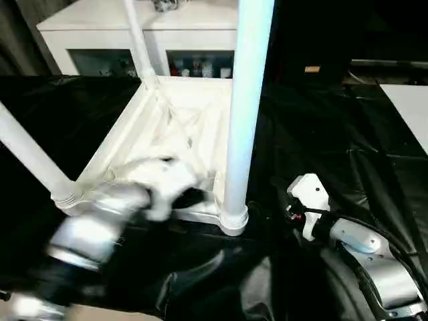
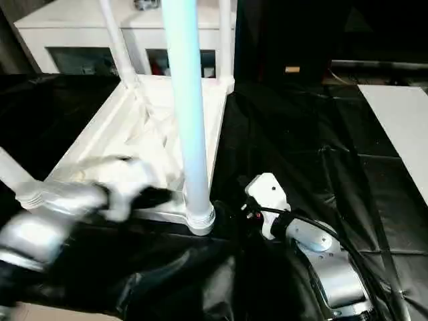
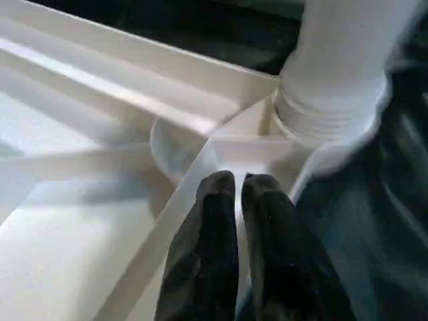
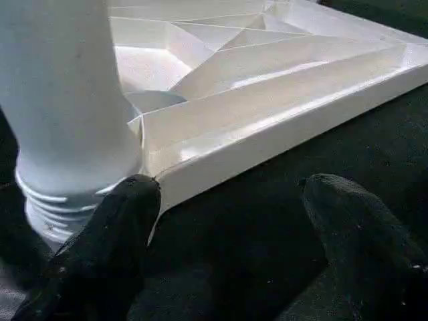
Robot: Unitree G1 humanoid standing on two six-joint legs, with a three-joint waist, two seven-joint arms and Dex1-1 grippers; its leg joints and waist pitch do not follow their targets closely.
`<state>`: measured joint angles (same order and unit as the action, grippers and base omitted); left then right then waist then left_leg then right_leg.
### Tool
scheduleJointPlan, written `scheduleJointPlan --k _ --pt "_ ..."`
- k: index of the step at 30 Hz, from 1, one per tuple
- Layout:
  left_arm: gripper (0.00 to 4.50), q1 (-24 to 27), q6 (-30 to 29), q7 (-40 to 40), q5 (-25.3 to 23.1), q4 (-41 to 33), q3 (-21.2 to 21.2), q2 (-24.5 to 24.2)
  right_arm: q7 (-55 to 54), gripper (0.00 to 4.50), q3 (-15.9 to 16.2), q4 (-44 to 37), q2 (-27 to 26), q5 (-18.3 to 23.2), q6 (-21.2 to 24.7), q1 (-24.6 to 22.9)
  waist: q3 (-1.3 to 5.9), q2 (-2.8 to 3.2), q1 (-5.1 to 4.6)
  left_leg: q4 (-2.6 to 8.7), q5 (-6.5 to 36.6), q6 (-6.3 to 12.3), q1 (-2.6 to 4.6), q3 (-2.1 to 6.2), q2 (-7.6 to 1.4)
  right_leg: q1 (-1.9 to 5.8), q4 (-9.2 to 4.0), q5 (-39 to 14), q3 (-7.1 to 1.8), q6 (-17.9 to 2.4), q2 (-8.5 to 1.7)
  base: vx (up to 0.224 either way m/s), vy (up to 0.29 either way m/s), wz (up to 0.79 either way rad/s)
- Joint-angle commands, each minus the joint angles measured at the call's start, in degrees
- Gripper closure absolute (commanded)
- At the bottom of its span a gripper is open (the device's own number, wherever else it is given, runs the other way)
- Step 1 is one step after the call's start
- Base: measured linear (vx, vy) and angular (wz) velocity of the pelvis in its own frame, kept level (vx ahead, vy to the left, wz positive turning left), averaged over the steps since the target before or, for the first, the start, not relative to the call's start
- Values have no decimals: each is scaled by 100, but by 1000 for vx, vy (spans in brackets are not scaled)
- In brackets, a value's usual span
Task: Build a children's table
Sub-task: Rotate table base
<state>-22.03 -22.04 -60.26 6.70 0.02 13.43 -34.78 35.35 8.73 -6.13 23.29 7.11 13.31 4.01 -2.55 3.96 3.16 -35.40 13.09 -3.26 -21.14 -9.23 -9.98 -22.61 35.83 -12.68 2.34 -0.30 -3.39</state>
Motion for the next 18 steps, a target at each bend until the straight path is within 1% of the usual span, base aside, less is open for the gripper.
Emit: scheduleJointPlan --k 1,2,3,4,5,6,7,8,9,10,11,12,13,16,17,18 --pt "378 -154 240 -410 329 111 -150 -45 58 69 -10 -145 19 49 -42 -24 301 13 5 455 546 341 46 90 -249 293 -384 -62 -241 -1487 -412 0 0 0" --pt "371 -242 268 -661 564 257 -181 30 115 69 3 -161 36 87 -25 -32 291 23 16 464 685 259 74 79 -265 269 -396 -216 -251 -1498 -416 0 0 0" --pt "360 -251 280 -682 572 274 -173 38 121 69 5 -164 38 90 -24 -33 286 21 30 483 765 184 81 76 -275 275 -395 -307 -253 -1500 -417 0 0 0" --pt "346 -363 443 -884 594 519 -61 133 179 69 29 -201 58 110 -5 -42 281 21 28 488 796 165 79 73 -273 275 -399 -344 -256 -1488 -418 0 0 0" --pt "338 -363 443 -884 594 519 -61 133 179 69 29 -201 58 110 -5 -42 281 45 27 489 818 152 78 71 -267 280 -404 -372 -258 -1471 -420 0 0 0" --pt "338 -418 604 -862 490 674 17 189 184 69 32 -223 61 110 6 -46 296 27 26 480 791 121 78 67 -273 298 -392 -286 -266 -1458 -437 0 0 0" --pt "330 -502 870 -784 328 954 100 318 179 69 28 -267 64 114 37 -53 287 39 10 484 749 140 46 74 -260 313 -410 -262 -260 -1404 -427 0 0 0" --pt "324 -514 893 -781 318 1000 108 345 178 69 26 -278 64 117 45 -55 302 38 4 472 738 133 52 74 -258 328 -406 -242 -266 -1370 -441 0 0 0" --pt "308 -550 938 -790 332 1121 106 426 175 69 18 -306 68 123 62 -63 319 43 11 460 639 145 51 77 -262 333 -394 -128 -267 -1375 -450 0 0 0" --pt "308 -569 922 -816 386 1209 97 503 170 69 3 -335 74 136 90 -80 322 54 10 454 588 156 44 78 -264 337 -384 -52 -271 -1384 -454 0 0 0" --pt "298 -587 928 -872 400 1292 134 531 172 69 -12 -357 79 150 114 -97 319 42 -2 459 563 168 28 79 -263 349 -382 -12 -268 -1387 -450 0 0 0" --pt "292 -604 1025 -861 363 1378 166 563 173 69 -24 -375 87 157 130 -117 316 40 -7 460 568 184 17 80 -256 353 -387 -79 -260 -1365 -448 0 0 0" --pt "287 -613 1078 -841 339 1433 186 589 173 69 -31 -394 97 157 140 -140 323 32 -14 454 584 202 26 81 -264 347 -402 -138 -264 -1357 -453 0 0 0" --pt "254 -638 1134 -932 287 1555 275 606 198 69 -28 -431 128 147 181 -171 312 32 -27 458 621 211 29 76 -268 336 -416 -271 -267 -1371 -442 0 0 0" --pt "248 -636 1117 -1044 236 1588 364 549 216 69 -28 -451 143 146 196 -185 317 31 -27 461 624 214 39 77 -274 332 -413 -325 -267 -1356 -442 0 0 0" --pt "248 -646 1172 -1152 153 1665 452 482 240 69 -23 -467 161 144 213 -192 310 19 -30 462 620 227 33 76 -271 327 -422 -344 -270 -1345 -437 0 0 0"
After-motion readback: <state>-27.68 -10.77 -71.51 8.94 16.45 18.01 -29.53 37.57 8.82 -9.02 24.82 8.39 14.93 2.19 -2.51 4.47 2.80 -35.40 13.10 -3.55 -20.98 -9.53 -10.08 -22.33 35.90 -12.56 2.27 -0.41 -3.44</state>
